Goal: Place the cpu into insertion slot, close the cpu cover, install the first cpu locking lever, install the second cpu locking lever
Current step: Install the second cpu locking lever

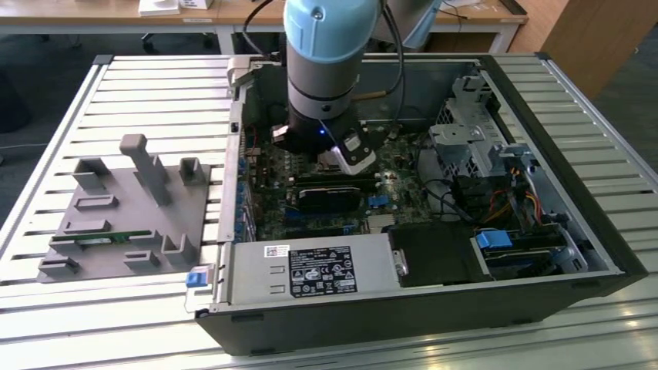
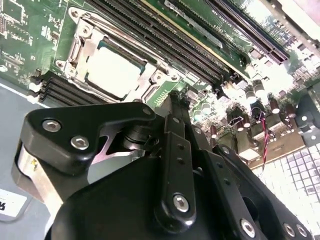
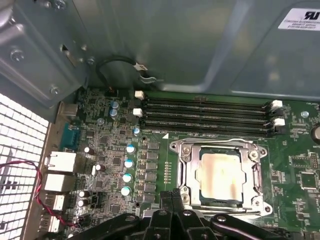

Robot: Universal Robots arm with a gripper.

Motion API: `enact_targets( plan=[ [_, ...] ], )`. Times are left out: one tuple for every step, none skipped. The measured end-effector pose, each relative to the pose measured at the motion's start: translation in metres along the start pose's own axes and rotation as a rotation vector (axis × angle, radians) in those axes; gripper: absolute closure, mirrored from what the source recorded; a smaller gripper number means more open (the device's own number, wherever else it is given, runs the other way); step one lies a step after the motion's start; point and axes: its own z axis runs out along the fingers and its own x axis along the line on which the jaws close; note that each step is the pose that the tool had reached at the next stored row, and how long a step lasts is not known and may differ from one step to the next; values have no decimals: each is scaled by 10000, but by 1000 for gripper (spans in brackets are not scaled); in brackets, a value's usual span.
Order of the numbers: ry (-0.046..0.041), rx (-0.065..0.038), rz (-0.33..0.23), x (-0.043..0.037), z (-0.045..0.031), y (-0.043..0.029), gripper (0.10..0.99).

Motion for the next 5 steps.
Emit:
enact_targets(
  plan=[
    [-6,-1,-3,0,-6,2,980],
    [-11,-2,-4,0,-8,3,980],
    [-12,-4,-4,0,-8,3,980],
    [-13,-5,-4,0,-8,3,980],
    [-12,-3,-3,0,-9,3,980]
  ],
)
